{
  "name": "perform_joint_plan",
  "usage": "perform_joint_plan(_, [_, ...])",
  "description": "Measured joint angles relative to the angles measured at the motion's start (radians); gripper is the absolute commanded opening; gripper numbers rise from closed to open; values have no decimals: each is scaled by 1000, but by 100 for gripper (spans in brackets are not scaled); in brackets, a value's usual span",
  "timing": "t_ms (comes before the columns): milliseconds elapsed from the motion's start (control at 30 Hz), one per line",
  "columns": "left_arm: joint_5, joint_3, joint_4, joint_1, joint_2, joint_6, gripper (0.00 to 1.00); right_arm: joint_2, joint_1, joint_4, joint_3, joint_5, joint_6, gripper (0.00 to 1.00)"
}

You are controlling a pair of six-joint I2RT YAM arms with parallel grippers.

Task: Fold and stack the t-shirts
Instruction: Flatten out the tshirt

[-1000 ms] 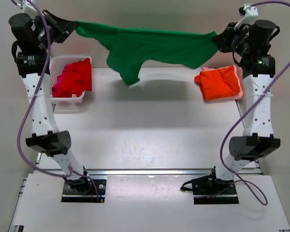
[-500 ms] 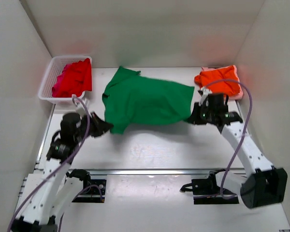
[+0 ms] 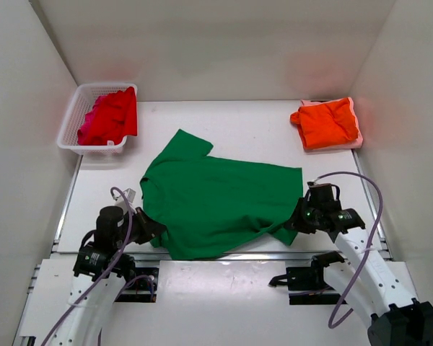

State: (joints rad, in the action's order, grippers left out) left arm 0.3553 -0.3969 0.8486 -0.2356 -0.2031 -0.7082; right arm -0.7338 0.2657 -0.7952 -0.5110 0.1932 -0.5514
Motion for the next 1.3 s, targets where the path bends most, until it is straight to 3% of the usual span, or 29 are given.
perform_joint_plan(200, [-68,7,-88,-9,-84,-25,0,-62,-61,2,0,11,-5,0])
perform_joint_plan(400, [-168,-75,-188,-19,-222,-42,0,-97,-113,50,-13,150,111,0])
perform_joint_plan(500, [-135,-277,-232,52,-479,16,0,-266,-153,21,-153,243,243,1])
perform_joint_plan(633, [26,-655,-287,262,-924,92,0,-601,-192,1,-549,240,436,0])
perform_joint_plan(700, [25,-843,-274,306,-1086,130,0,-675,-180,6,-703,215,508,0])
perform_joint_plan(800, [19,-1070,-226,304,-1189,176,0,-703,-171,-5,-920,196,607,0])
perform_joint_plan(933, [-3,-1301,-215,278,-1175,216,0,-663,-167,-13,-1046,173,689,1])
perform_joint_plan(1167, [-4,-1215,-212,268,-886,211,0,-499,-161,-117,-1057,137,784,0])
perform_joint_plan(1300, [-66,-1238,-181,201,-817,211,0,-413,-154,-163,-1084,132,793,0])
